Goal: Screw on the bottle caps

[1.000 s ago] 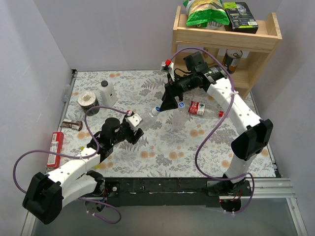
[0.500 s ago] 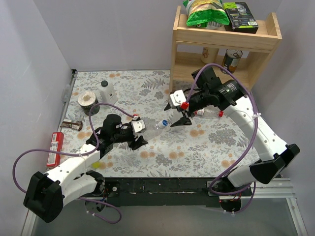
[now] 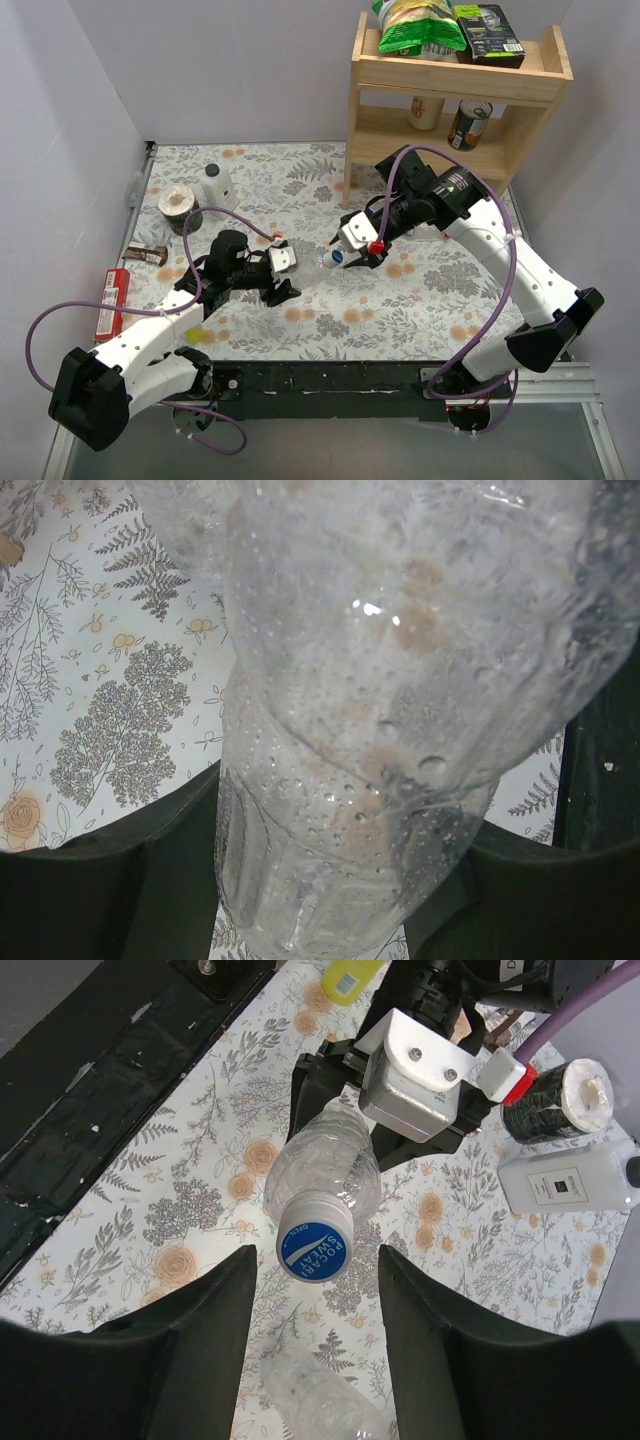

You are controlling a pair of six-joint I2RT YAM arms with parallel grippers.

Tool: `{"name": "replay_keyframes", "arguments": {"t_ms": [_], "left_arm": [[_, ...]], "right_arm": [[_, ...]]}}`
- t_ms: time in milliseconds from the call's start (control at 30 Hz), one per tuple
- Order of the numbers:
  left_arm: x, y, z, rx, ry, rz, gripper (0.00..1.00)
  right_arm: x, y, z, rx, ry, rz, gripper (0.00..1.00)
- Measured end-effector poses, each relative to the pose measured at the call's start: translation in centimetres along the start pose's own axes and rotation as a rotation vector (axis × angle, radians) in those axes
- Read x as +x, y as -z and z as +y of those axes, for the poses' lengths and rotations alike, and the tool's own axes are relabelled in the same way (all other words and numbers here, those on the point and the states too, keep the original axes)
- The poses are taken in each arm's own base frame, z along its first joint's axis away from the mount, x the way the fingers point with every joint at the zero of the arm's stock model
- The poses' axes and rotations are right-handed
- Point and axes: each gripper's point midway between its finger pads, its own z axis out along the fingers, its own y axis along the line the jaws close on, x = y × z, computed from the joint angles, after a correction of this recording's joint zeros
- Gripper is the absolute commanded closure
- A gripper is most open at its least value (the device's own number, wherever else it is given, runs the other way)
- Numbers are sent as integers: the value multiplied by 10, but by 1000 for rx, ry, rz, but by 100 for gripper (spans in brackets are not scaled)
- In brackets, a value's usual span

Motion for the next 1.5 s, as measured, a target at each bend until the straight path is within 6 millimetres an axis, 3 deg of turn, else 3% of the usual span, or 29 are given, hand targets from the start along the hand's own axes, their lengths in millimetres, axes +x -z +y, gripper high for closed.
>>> {"name": "replay_keyframes", "arguments": {"t_ms": [267, 367, 400, 500, 600, 800, 900, 967, 1067, 1133, 1200, 1300, 1367, 1500], "left_arm": [[-1, 0, -1, 7, -5, -5, 100], [-1, 0, -1, 8, -8, -4, 100], [-1, 0, -1, 8, -6, -3, 100], [1, 0, 0, 1, 4, 3, 100], [1, 0, 9, -52, 27, 10, 100], [-1, 8, 48, -272, 55, 21, 100], [9, 16, 67, -391, 75, 70, 100], [21, 20, 77, -450, 89, 123, 100], [42, 20, 77, -470, 107, 212, 100], [51, 23, 77, -483, 119, 250, 100], [52, 25, 79, -499, 127, 256, 100], [32, 30, 90, -535, 116, 174, 100], [18, 37, 93, -533, 100, 116, 100], [5, 40, 84, -451, 65, 54, 100]], "right_arm": [[0, -8, 6, -33, 29, 2, 53], [2, -10, 6, -41, 31, 3, 66], [2, -12, 5, -41, 30, 1, 77], [3, -13, 1, -26, -16, 0, 88], [7, -14, -11, 26, -131, 10, 97], [24, -13, -49, 186, -500, -7, 99], [44, -18, -64, 236, -747, -45, 99], [69, -21, -67, 263, -955, -91, 99], [101, -30, -62, 239, -1218, -123, 84], [110, -35, -63, 212, -1299, -138, 61], [110, -33, -70, 190, -1317, -148, 29], [94, -16, -83, 185, -1187, -149, 20], [77, 2, -89, 214, -1008, -143, 20], [38, 31, -68, 251, -672, -122, 21]]}}
